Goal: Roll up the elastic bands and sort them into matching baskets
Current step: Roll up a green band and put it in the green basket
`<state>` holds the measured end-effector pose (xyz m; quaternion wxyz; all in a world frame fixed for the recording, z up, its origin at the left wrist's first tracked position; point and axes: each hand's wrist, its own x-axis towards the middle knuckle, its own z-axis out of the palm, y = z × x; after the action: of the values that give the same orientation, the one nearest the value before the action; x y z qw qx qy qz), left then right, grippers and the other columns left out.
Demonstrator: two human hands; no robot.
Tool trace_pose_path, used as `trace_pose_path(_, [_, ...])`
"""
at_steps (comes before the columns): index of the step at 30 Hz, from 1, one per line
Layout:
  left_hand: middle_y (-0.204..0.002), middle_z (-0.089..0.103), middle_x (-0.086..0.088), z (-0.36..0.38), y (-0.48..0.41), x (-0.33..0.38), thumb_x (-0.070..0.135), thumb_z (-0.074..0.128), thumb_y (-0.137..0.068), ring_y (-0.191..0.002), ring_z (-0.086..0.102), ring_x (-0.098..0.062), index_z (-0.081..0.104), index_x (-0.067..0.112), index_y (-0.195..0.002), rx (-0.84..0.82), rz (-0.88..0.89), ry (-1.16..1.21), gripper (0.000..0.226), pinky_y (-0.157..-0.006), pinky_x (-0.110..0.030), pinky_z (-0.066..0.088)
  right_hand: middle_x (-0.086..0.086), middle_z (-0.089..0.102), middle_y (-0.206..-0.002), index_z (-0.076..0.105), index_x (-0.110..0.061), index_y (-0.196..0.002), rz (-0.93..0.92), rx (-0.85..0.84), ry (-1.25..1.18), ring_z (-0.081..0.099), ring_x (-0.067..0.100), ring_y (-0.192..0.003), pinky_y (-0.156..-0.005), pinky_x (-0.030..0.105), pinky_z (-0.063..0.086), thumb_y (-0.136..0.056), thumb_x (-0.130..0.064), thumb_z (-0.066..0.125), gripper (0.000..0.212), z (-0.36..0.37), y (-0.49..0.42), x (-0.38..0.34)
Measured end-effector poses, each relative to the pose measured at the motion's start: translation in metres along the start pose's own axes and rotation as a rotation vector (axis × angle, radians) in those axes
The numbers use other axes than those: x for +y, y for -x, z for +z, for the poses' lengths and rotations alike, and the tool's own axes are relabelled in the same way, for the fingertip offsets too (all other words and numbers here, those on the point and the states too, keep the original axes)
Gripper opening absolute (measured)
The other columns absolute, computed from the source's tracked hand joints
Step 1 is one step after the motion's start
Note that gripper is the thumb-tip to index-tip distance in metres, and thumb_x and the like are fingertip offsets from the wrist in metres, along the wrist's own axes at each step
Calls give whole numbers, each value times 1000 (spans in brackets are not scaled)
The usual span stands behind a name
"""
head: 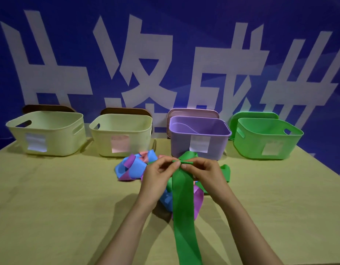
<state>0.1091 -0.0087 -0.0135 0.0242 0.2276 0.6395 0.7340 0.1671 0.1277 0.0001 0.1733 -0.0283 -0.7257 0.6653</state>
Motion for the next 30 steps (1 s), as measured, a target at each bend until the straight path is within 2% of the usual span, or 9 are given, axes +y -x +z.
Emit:
trace_pose_path(3, [-74,71,11,1,5,5,3,64,-86,-73,64,2,69,17,-79,7,1,-2,17,-72,-13,50,12,69,-78,72,-11,-98,-62,-7,84,61,12,-70,-61,20,50,-84,-5,68,16,-1,10,-7])
trace_pose_path(8, [-76,72,8,3,14,13,6,62,-86,-76,66,-3,68,15,-82,-6,-38,86,12,-74,-19,53,-4,74,-75,72,-4,-91,-107,69,-9,67,3,-72,-62,14,51,-86,3,62,13,4,24,-21])
trace_pose_path(10, [-81,73,5,6,18,19,16,64,-84,-81,67,-5,68,13,-86,-28,-77,151,6,-75,-19,53,-5,74,-74,73,-8,-88,-115,101,-33,67,2,-71,-61,14,50,-85,4,62,16,7,28,-26])
trace_pose_path(13, [-86,74,1,9,24,28,33,66,-72,-84,68,-10,72,15,-84,-28,-111,178,22,-81,-25,55,-6,75,-77,74,-15,-86,-161,135,33,67,2,-72,-65,17,51,-84,3,64,21,8,33,-30])
trace_pose_path(18, [-86,75,-7,7,26,39,33,70,-67,-84,69,-17,75,20,-76,-18,-91,147,17,-84,-34,54,-10,74,-81,75,-24,-85,-233,182,177,67,4,-77,-73,24,55,-82,-3,68,23,7,39,-34])
trace_pose_path(22, [-82,75,-3,8,28,45,31,69,-68,-81,70,-14,76,24,-73,-13,-78,141,11,-81,-32,55,-10,75,-87,74,-28,-90,-214,117,140,69,6,-84,-79,23,54,-81,-6,70,24,5,43,-43])
trace_pose_path(25, [-81,74,2,9,29,47,32,69,-68,-80,70,-13,76,28,-72,5,-36,103,9,-80,-30,55,-5,75,-91,72,-25,-97,-137,71,83,69,15,-87,-80,28,57,-75,-28,69,22,3,46,-49])
trace_pose_path(27, [-80,74,1,9,31,48,31,69,-69,-79,70,-12,75,26,-71,4,-13,89,8,-77,-25,54,1,75,-87,74,-23,-90,-77,72,64,70,18,-83,-76,32,56,-75,-38,63,24,4,45,-52])
trace_pose_path(30, [-77,74,-1,9,33,50,26,69,-71,-76,69,-10,74,25,-70,-10,20,65,5,-72,-19,53,5,75,-78,75,-21,-79,-58,43,80,69,14,-74,-68,29,57,-78,-35,60,21,3,45,-54])
